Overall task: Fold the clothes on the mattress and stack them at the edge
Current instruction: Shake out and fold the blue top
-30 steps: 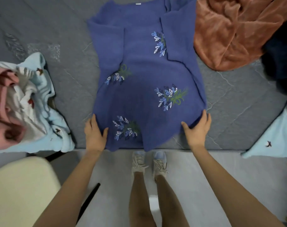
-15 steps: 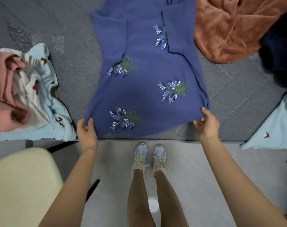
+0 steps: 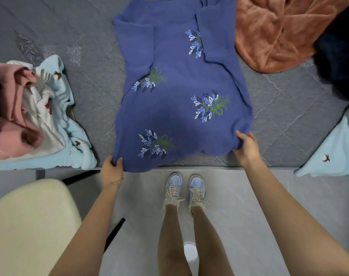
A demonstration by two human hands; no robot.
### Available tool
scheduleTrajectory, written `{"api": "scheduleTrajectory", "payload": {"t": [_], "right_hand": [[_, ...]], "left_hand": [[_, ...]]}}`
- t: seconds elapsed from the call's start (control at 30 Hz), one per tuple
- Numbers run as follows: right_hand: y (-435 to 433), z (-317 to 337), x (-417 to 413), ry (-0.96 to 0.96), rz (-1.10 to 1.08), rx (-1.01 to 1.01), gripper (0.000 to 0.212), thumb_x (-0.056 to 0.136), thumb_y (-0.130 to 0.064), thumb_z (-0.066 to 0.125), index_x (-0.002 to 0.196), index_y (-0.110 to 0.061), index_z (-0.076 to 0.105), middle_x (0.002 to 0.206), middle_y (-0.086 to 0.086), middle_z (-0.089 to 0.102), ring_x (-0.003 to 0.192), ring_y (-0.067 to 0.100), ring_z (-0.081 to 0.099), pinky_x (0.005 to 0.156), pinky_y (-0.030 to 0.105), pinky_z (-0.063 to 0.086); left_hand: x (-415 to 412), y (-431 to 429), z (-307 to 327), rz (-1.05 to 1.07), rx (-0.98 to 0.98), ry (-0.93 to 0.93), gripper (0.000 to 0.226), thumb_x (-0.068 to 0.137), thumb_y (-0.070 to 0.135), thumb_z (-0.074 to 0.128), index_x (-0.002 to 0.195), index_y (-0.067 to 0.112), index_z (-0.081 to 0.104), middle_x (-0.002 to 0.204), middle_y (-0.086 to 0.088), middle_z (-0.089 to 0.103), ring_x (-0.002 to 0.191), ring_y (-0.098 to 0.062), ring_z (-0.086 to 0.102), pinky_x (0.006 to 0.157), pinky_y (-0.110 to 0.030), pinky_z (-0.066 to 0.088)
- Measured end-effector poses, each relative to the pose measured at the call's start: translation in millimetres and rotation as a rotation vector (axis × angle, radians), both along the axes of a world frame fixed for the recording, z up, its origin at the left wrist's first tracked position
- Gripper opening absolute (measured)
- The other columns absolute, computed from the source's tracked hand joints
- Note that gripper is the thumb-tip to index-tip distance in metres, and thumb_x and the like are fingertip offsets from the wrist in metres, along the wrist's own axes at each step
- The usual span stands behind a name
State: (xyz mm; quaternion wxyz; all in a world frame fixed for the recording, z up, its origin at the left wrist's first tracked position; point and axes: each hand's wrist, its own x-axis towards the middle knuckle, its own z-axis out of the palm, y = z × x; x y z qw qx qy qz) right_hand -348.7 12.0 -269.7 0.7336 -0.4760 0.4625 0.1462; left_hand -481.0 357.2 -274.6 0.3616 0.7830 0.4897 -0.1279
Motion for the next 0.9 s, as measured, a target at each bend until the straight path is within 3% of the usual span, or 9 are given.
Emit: {"api": "scheduleTrajectory", "payload": {"t": [0.1,0.17,0.23,0.3,0.4,0.5,0.63,0.77,0.9], "right_hand": [[-9.5,2.0,-8.9,0.113,0.131,-0.038,0.038,0.092,0.001,0.055,0.129,0.004,0.051,0.101,0.007,0.064,0.087,0.019,0.061,0.073,0.028,0.053],[-16.6,2.4,-20.6,0.224,0.263,-0.126,0.025,0.089,-0.007,0.064,0.113,-0.002,0.060,0.097,0.007,0.065,0.085,0.019,0.061,0.066,0.026,0.052],[-28.4,3.2,-29.7,0.318,0.430,-0.332,0.015,0.086,-0.017,0.070,0.080,-0.009,0.060,0.076,0.007,0.057,0.065,0.018,0.052,0.054,0.022,0.041],[-39.2,1.6,-38.6,0.364,0.558,-0.561,0.036,0.086,-0.025,0.072,0.062,-0.010,0.049,0.065,0.008,0.046,0.054,0.021,0.037,0.051,0.027,0.032],[-41.0,12.8,-44.8,0.340,0.664,-0.718,0.036,0.089,-0.032,0.067,0.078,0.002,0.064,0.075,0.013,0.053,0.068,0.025,0.046,0.062,0.030,0.034],[-25.2,29.8,-38.5,0.245,0.780,-0.584,0.030,0.090,-0.031,0.066,0.086,-0.001,0.066,0.077,0.009,0.058,0.065,0.020,0.050,0.050,0.021,0.037],[4.8,51.5,-14.1,0.176,0.571,-0.136,0.017,0.093,-0.027,0.062,0.096,-0.011,0.064,0.084,0.003,0.065,0.077,0.014,0.059,0.069,0.021,0.049],[33.3,67.2,39.9,0.070,0.336,0.117,0.012,0.095,-0.028,0.058,0.103,-0.019,0.061,0.097,-0.002,0.068,0.086,0.010,0.065,0.069,0.025,0.055],[58.6,76.9,115.0,0.007,0.137,0.145,0.023,0.097,-0.035,0.054,0.114,-0.021,0.056,0.091,-0.004,0.062,0.081,0.015,0.060,0.073,0.028,0.055]], "left_hand": [[-7.8,0.8,1.2,0.137,-0.018,-0.111,0.029,0.096,0.010,0.050,0.070,0.013,0.038,0.073,-0.008,0.044,0.077,-0.022,0.042,0.065,-0.031,0.034],[-11.0,5.2,1.5,0.238,-0.018,-0.131,0.018,0.096,0.011,0.050,0.080,0.007,0.043,0.084,-0.013,0.050,0.083,-0.030,0.051,0.083,-0.044,0.050],[-11.6,3.8,4.2,0.315,-0.008,-0.149,0.014,0.096,0.012,0.049,0.083,0.009,0.044,0.092,-0.019,0.054,0.091,-0.036,0.057,0.086,-0.055,0.050],[-6.6,-0.3,13.5,0.307,0.032,-0.181,0.010,0.097,0.012,0.048,0.089,0.008,0.045,0.095,-0.022,0.056,0.089,-0.035,0.057,0.084,-0.050,0.051],[5.4,-13.4,27.9,0.147,0.118,-0.240,0.011,0.097,0.012,0.049,0.089,0.007,0.044,0.085,-0.019,0.051,0.078,-0.028,0.047,0.072,-0.036,0.039],[22.7,-34.8,40.6,0.019,0.096,-0.289,0.015,0.096,0.010,0.052,0.086,0.006,0.042,0.078,-0.012,0.045,0.074,-0.020,0.041,0.065,-0.031,0.028],[54.3,-57.0,53.4,0.034,0.031,-0.372,0.018,0.097,0.009,0.051,0.083,0.008,0.040,0.075,-0.010,0.041,0.073,-0.020,0.038,0.063,-0.028,0.027],[120.1,-53.4,68.8,0.348,-0.212,-0.588,0.032,0.098,0.006,0.047,0.073,0.018,0.032,0.068,-0.004,0.036,0.062,-0.014,0.038,0.056,-0.031,0.040],[205.0,-22.4,80.6,0.685,-0.401,-0.706,0.030,0.099,0.005,0.044,0.075,0.016,0.031,0.071,-0.003,0.040,0.059,-0.011,0.044,0.043,-0.018,0.045]]}}
